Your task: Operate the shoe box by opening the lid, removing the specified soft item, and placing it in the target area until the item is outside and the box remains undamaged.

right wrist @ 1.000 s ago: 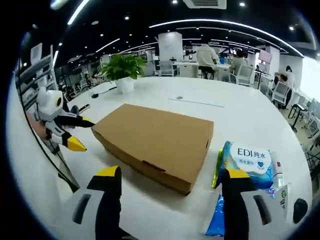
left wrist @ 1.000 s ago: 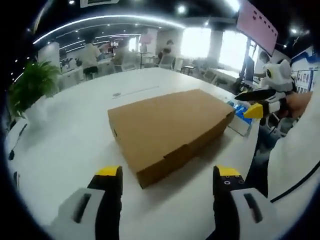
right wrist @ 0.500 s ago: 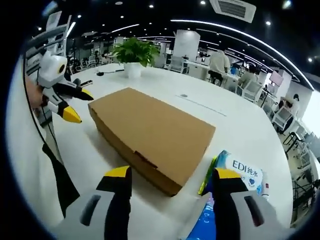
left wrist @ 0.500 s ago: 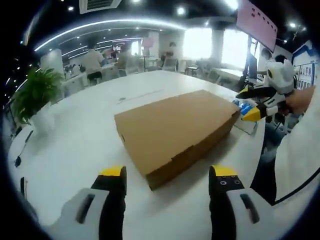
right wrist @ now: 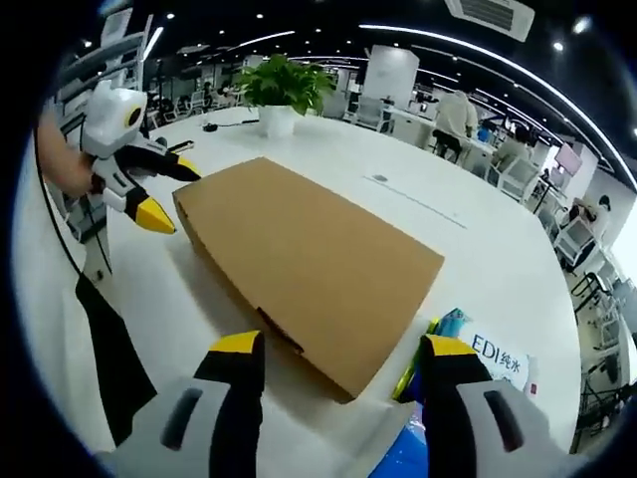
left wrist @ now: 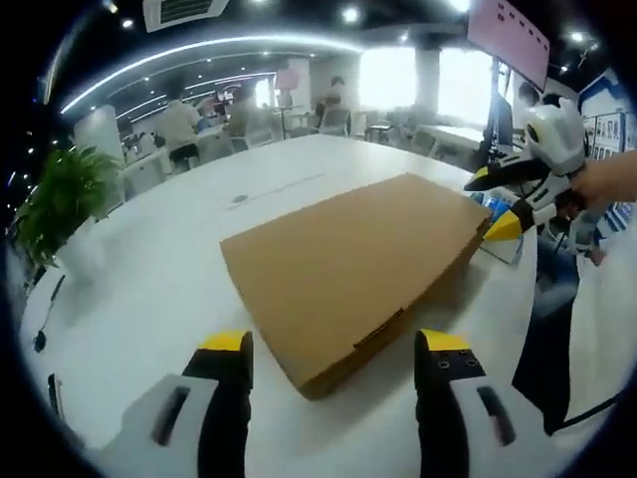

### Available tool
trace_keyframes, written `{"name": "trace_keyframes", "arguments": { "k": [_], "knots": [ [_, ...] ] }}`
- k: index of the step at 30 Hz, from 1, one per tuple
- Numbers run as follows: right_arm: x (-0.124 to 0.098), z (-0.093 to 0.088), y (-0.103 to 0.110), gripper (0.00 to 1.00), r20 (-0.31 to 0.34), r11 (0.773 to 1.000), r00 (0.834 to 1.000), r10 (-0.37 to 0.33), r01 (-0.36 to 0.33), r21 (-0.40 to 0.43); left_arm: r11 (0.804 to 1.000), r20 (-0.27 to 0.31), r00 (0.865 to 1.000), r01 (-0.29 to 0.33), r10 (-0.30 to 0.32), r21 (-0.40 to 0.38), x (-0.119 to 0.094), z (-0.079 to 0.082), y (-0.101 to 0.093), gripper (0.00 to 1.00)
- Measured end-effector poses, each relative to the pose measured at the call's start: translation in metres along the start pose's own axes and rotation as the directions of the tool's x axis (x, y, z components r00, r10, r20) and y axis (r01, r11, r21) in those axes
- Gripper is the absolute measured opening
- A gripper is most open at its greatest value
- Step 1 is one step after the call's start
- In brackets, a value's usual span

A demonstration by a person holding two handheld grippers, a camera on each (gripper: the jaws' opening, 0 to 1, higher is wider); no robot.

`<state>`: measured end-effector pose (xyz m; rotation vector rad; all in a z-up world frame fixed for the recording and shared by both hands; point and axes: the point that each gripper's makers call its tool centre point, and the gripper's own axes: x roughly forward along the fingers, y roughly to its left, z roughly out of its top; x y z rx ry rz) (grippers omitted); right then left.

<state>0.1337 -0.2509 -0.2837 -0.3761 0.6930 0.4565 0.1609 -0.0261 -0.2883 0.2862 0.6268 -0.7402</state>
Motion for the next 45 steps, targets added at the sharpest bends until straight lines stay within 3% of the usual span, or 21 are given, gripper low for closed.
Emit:
{"name": "trace_keyframes", "arguments": {
  "k": [7,13,15,17,20,22,32,36,45],
  "knots": [
    [0.004,0.002,0.002,0.68,0.001,0.999,1.000,0.022,-0.022,0.028,1.000,-0.034,0.999,0.008,-0.008,0.001,0.003,-0.006,0.001,0.62],
    [0.010,0.001,0.008,0.67,-0.009,0.998,0.998,0.058,-0.057,0.028,1.000,-0.043,0.999,0.009,-0.008,0.012,0.005,-0.009,-0.006,0.64],
    [0.009,0.002,0.007,0.65,-0.010,0.998,0.999,0.043,-0.043,0.050,1.000,-0.052,0.999,-0.002,0.002,-0.002,0.005,-0.011,-0.004,0.62],
    [0.010,0.003,0.006,0.66,-0.007,0.997,0.999,0.053,-0.052,0.059,0.998,-0.086,0.996,0.002,-0.008,-0.070,0.006,-0.017,-0.002,0.55],
    [0.013,-0.001,0.008,0.65,-0.029,0.996,0.998,0.056,-0.054,0.072,0.999,-0.121,0.993,-0.009,0.002,-0.052,0.007,-0.026,0.004,0.45],
    [0.013,-0.002,0.008,0.65,-0.029,0.997,0.998,0.049,-0.047,0.062,1.000,-0.115,0.993,-0.019,0.017,-0.021,0.007,-0.025,0.003,0.45],
    [0.012,-0.003,0.008,0.65,-0.015,0.996,0.999,0.050,-0.049,0.079,0.999,-0.123,0.992,-0.030,0.025,-0.041,0.010,-0.026,-0.004,0.53],
    [0.006,-0.002,0.009,0.64,-0.032,0.983,0.994,0.105,-0.099,0.153,0.997,-0.134,0.990,-0.042,0.033,-0.067,0.009,-0.025,0.001,0.48],
    [0.003,-0.007,0.011,0.63,-0.005,0.984,0.995,0.100,-0.098,0.147,0.996,-0.141,0.990,-0.043,0.031,-0.082,0.004,-0.029,-0.005,0.48]
  ]
}}
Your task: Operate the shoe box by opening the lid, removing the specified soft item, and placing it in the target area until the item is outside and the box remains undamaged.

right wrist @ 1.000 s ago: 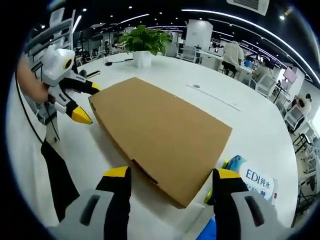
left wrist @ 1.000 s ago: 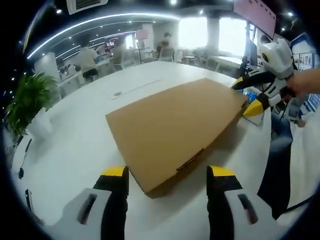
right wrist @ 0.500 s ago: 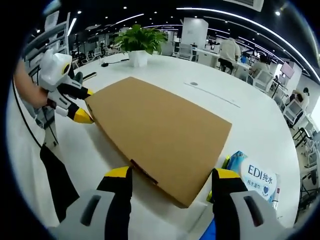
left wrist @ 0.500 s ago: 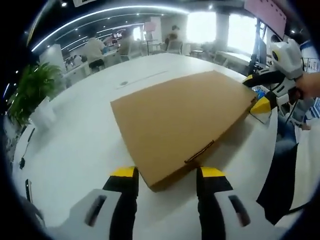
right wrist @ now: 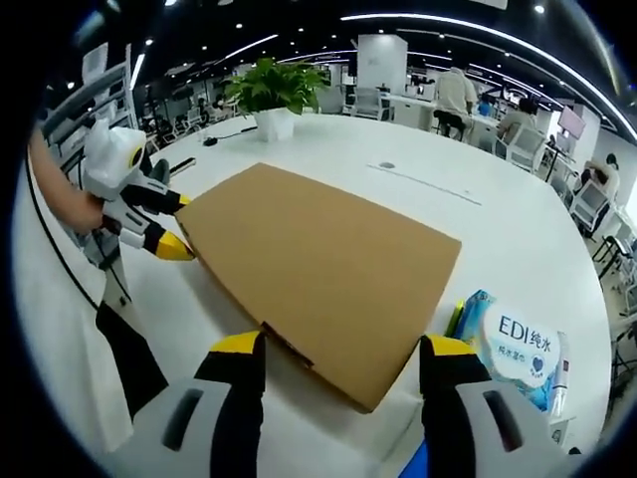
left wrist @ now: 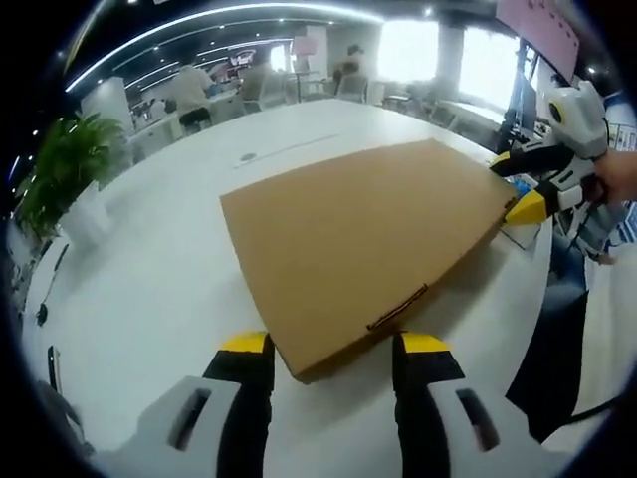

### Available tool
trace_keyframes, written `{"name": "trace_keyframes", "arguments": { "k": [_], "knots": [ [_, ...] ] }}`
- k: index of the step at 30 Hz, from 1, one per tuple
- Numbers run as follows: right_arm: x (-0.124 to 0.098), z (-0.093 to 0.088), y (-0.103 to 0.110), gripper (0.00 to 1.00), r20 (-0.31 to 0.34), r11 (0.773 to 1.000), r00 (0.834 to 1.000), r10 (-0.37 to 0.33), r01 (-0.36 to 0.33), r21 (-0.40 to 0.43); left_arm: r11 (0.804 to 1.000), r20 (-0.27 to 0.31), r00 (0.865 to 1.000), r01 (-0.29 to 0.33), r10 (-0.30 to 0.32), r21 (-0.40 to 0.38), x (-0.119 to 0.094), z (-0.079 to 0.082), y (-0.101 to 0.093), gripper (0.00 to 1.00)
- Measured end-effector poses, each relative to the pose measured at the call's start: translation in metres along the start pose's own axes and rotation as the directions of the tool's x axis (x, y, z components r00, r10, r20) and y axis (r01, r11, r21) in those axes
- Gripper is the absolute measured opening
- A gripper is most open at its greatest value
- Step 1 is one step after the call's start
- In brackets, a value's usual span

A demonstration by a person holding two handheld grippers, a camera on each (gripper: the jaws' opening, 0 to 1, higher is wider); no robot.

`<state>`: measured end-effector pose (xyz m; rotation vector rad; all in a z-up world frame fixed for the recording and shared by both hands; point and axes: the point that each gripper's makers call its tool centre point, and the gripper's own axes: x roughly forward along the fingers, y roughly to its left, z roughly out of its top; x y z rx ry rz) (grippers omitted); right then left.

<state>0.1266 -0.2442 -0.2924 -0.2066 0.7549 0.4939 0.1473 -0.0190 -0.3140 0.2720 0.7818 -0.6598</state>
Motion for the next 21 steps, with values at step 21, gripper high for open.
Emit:
{"name": "trace_keyframes", "arguments": {
  "k": [21],
  "knots": [
    [-0.011,-0.012,0.005,0.61,-0.027,1.000,1.000,0.010,-0.010,-0.024,1.000,0.004,1.000,0.018,-0.018,0.018,-0.009,-0.013,-0.012,0.45]
  ]
}}
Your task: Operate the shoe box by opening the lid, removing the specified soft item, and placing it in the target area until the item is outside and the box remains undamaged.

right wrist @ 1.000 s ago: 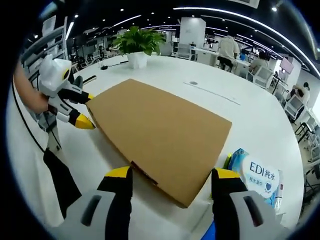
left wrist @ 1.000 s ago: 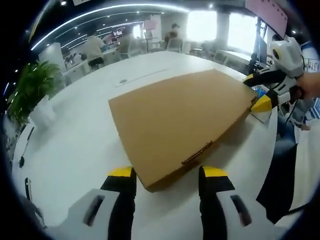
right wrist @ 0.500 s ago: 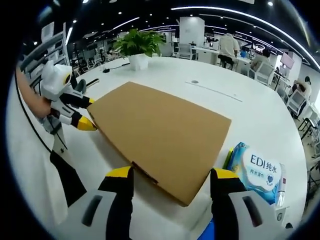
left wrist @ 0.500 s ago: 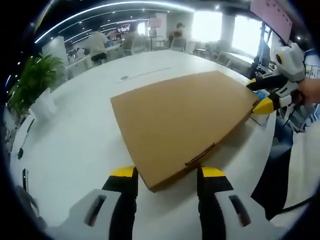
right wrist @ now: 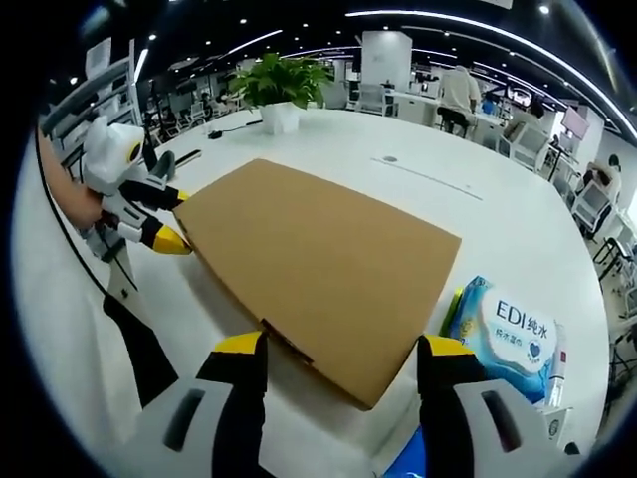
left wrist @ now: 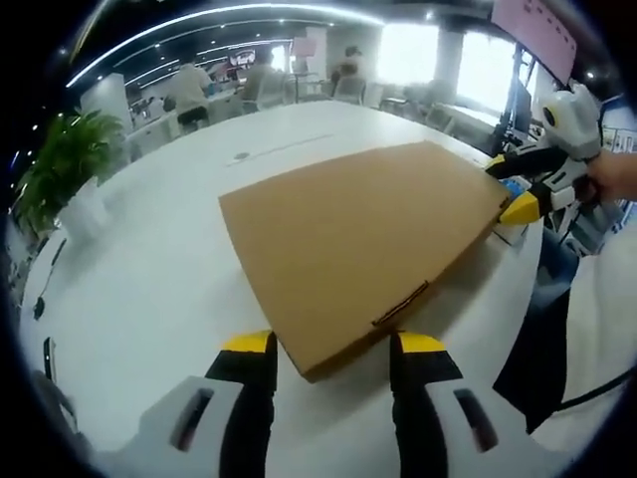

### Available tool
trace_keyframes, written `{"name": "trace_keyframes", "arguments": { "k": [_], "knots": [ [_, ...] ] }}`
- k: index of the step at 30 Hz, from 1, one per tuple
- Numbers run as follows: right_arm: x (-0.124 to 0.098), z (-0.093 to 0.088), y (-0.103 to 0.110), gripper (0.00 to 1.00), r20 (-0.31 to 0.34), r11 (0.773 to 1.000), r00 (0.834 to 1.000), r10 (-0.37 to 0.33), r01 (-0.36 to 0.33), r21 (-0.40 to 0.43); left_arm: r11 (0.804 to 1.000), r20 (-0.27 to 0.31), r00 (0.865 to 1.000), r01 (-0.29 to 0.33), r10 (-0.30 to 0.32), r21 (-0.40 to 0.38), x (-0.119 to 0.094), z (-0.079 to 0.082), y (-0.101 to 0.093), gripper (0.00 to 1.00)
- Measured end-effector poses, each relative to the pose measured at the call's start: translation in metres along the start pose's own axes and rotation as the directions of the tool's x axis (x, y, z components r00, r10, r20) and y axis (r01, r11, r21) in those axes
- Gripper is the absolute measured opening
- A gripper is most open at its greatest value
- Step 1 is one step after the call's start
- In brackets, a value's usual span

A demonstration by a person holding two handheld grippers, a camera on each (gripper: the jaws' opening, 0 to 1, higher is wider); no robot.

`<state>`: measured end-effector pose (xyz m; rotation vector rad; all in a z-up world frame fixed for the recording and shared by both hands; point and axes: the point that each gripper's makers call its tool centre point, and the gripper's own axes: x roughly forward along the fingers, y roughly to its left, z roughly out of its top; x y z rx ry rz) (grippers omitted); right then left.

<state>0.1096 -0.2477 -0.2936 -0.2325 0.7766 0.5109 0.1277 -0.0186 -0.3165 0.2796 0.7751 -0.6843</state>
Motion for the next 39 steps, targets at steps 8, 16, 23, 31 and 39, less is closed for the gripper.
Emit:
{"name": "trace_keyframes", "arguments": {
  "k": [8,16,23,31,39],
  "knots": [
    [-0.005,-0.005,0.003,0.61,0.001,1.000,1.000,-0.006,0.006,0.015,1.000,-0.005,1.000,0.018,-0.018,-0.008,-0.002,0.001,-0.004,0.45],
    [-0.009,-0.009,0.002,0.60,-0.004,0.999,1.000,-0.016,0.016,0.041,0.999,-0.004,1.000,0.031,-0.031,-0.011,-0.002,0.003,-0.008,0.45],
    [-0.011,-0.012,-0.001,0.59,-0.008,0.998,1.000,-0.019,0.019,0.061,0.999,-0.002,0.999,0.046,-0.047,-0.017,-0.001,0.004,-0.011,0.45],
    [-0.012,-0.013,-0.004,0.59,-0.009,0.998,1.000,-0.014,0.014,0.060,0.999,-0.023,0.999,0.039,-0.038,0.020,0.001,0.004,-0.012,0.43],
    [-0.013,-0.014,-0.006,0.57,-0.025,0.999,1.000,-0.003,0.004,0.032,0.998,-0.028,0.997,0.069,-0.069,0.001,0.001,0.006,-0.013,0.42]
  ]
}}
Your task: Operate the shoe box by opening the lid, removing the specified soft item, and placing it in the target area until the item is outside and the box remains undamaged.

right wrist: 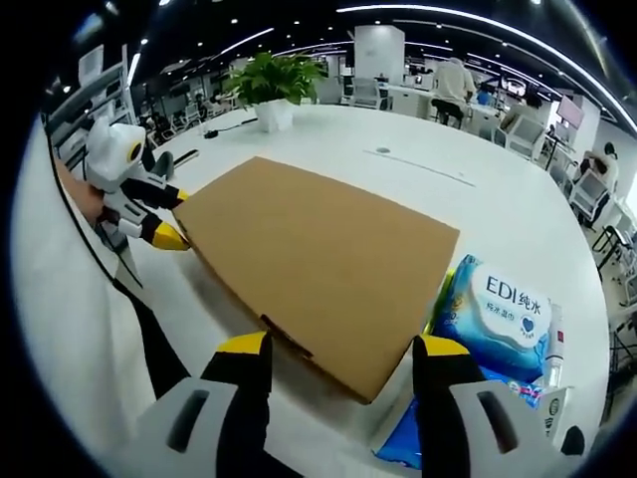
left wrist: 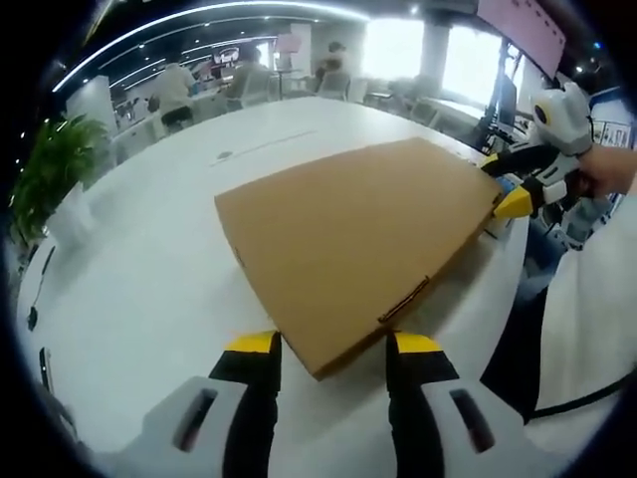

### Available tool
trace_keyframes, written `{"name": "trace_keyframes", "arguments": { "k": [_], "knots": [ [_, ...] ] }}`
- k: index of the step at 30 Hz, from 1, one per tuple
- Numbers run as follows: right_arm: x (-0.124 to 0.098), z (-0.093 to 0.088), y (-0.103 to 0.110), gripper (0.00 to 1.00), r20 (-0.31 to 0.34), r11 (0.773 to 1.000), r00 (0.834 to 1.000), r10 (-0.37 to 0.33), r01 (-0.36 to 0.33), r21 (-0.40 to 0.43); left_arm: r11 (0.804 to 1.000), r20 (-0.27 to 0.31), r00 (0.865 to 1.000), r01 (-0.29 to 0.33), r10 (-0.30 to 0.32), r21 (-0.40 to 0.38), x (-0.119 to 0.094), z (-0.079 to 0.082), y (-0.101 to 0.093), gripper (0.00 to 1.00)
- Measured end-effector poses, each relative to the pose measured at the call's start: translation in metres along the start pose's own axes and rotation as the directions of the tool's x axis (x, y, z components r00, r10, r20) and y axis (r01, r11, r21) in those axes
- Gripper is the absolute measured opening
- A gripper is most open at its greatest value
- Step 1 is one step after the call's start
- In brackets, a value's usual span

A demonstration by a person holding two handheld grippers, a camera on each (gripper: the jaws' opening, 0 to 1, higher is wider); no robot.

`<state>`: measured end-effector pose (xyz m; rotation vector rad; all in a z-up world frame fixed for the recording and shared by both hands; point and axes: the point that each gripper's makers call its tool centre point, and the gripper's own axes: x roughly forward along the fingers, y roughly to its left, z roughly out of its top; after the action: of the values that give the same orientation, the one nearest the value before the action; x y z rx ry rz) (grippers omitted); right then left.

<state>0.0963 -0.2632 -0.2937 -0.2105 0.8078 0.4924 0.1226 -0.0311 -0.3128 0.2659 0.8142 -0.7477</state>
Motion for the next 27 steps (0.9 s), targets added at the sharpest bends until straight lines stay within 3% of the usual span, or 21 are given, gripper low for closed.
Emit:
{"name": "trace_keyframes", "arguments": {
  "k": [21,27],
  "knots": [
    [-0.0019,-0.0011,0.0008,0.57,-0.009,1.000,1.000,0.002,-0.002,-0.003,1.000,0.001,1.000,-0.009,0.009,0.009,-0.0023,-0.0028,-0.0028,0.42],
    [-0.0017,-0.0014,0.0008,0.58,-0.012,1.000,1.000,0.005,-0.005,0.005,0.999,0.014,1.000,-0.002,0.003,-0.042,-0.0035,-0.0022,-0.0040,0.44]
  ]
}}
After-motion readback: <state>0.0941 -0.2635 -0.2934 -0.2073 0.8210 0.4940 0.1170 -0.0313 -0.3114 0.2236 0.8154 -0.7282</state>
